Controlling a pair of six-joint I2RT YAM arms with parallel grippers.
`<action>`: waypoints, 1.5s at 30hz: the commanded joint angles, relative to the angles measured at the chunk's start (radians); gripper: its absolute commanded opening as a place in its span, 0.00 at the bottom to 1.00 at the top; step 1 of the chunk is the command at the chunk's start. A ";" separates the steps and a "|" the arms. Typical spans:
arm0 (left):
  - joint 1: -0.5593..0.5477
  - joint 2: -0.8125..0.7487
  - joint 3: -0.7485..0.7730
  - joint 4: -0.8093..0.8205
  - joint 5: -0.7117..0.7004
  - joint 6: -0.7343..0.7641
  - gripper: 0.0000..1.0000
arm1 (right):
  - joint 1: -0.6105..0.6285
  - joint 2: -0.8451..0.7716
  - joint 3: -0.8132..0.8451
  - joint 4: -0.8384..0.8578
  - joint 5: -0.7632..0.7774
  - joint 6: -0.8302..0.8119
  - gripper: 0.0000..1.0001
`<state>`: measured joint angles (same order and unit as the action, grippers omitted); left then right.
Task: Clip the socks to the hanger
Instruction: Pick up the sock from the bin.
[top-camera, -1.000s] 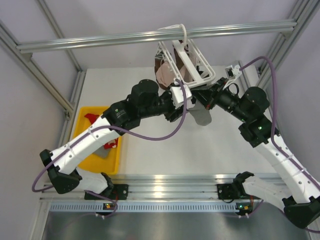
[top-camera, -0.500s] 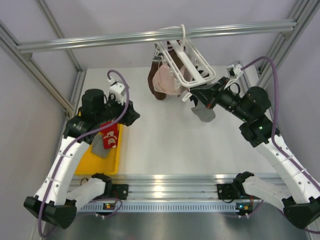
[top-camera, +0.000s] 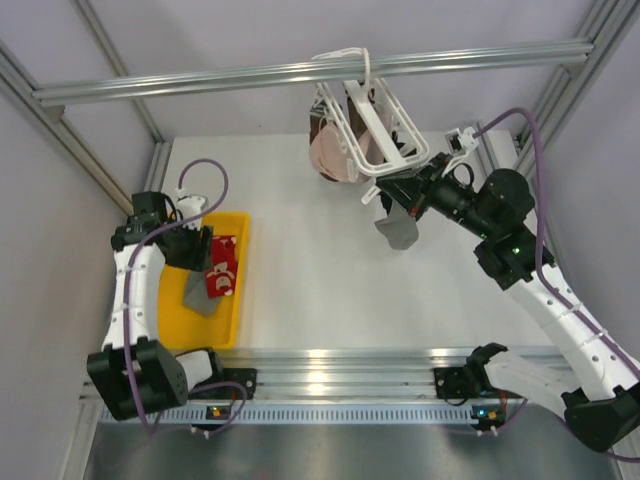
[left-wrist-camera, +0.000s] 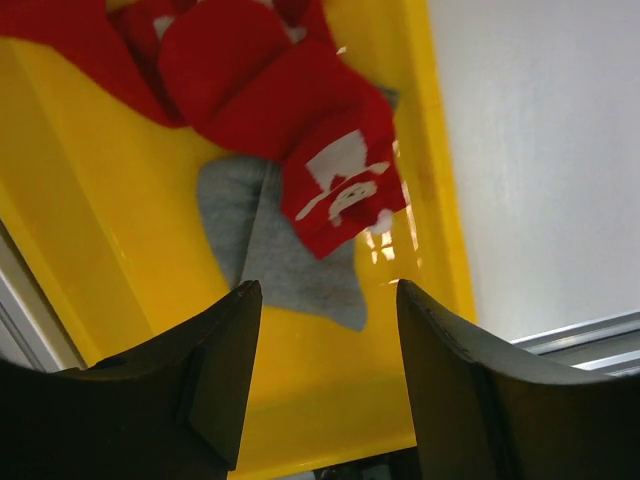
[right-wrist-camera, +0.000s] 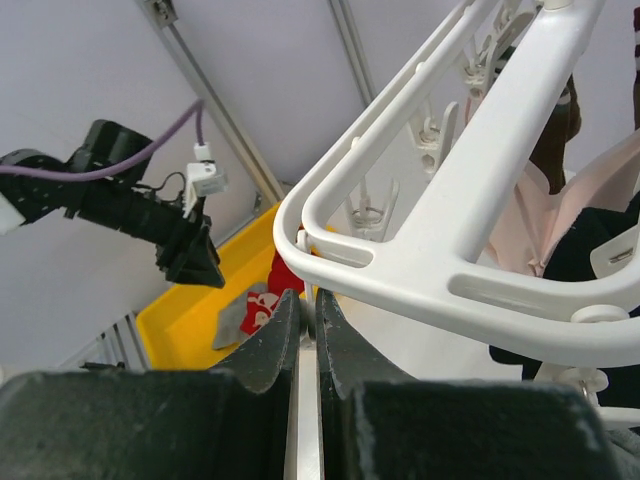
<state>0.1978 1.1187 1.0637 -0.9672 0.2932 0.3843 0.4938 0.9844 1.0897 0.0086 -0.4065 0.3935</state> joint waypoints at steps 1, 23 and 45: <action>0.057 0.120 0.013 -0.100 -0.082 0.113 0.61 | -0.006 0.008 0.059 -0.002 -0.029 -0.013 0.00; 0.088 0.309 -0.255 0.193 -0.250 0.191 0.30 | -0.009 0.036 0.065 0.024 -0.068 -0.021 0.00; 0.097 0.181 0.354 -0.176 0.030 0.206 0.00 | -0.009 0.065 0.075 0.013 -0.046 -0.042 0.00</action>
<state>0.2882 1.3064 1.3502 -1.1305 0.2203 0.6147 0.4923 1.0420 1.1210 -0.0017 -0.4538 0.3660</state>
